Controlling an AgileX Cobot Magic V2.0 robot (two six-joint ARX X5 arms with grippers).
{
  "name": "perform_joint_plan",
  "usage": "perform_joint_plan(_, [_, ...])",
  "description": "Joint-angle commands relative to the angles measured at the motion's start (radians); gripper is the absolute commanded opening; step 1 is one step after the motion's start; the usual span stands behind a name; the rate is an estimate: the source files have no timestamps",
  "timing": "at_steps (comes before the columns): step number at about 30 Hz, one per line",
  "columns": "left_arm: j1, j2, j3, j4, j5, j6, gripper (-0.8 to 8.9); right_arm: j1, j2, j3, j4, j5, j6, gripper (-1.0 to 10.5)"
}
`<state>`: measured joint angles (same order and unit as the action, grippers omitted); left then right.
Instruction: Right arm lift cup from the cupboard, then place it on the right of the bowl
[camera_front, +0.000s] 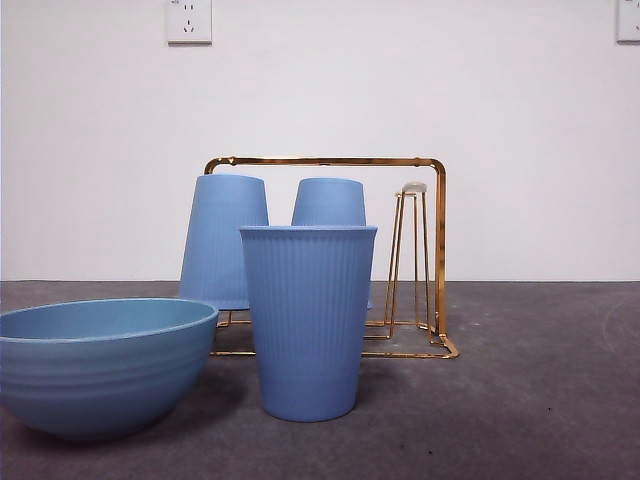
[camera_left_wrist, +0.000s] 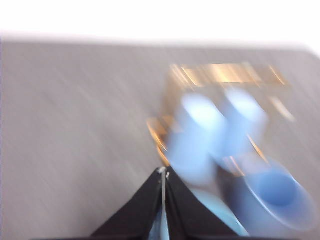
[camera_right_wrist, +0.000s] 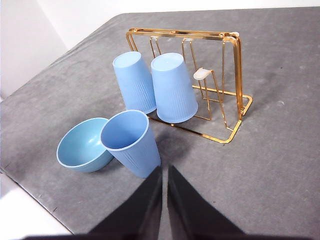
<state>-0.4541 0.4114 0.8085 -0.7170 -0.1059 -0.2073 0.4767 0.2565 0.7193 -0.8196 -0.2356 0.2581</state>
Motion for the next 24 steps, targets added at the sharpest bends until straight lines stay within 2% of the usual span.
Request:
perform_joint_plan(1, [0.099, -0.061, -0.163, 0.241, 0.059, 0.145, 0.07, 0.005, 0.002, 0.010, 0.012, 0.000, -0.010, 0.2])
perform_joint_plan(4, [0.216, -0.134, -0.356, 0.427, 0.142, 0.167, 0.07, 0.005, 0.002, 0.010, 0.012, 0.000, -0.010, 0.2])
perform_joint_plan(9, [0.327, -0.238, -0.618, 0.583, 0.148, 0.167, 0.07, 0.005, 0.002, 0.010, 0.012, 0.000, -0.010, 0.2])
perform_joint_plan(15, [0.386, -0.344, -0.775, 0.642, 0.148, 0.175, 0.07, 0.005, 0.002, 0.010, 0.012, 0.000, -0.010, 0.2])
perform_joint_plan(24, [0.442, -0.409, -0.796, 0.593, 0.148, 0.220, 0.07, 0.005, 0.002, 0.010, 0.012, 0.000, -0.010, 0.2])
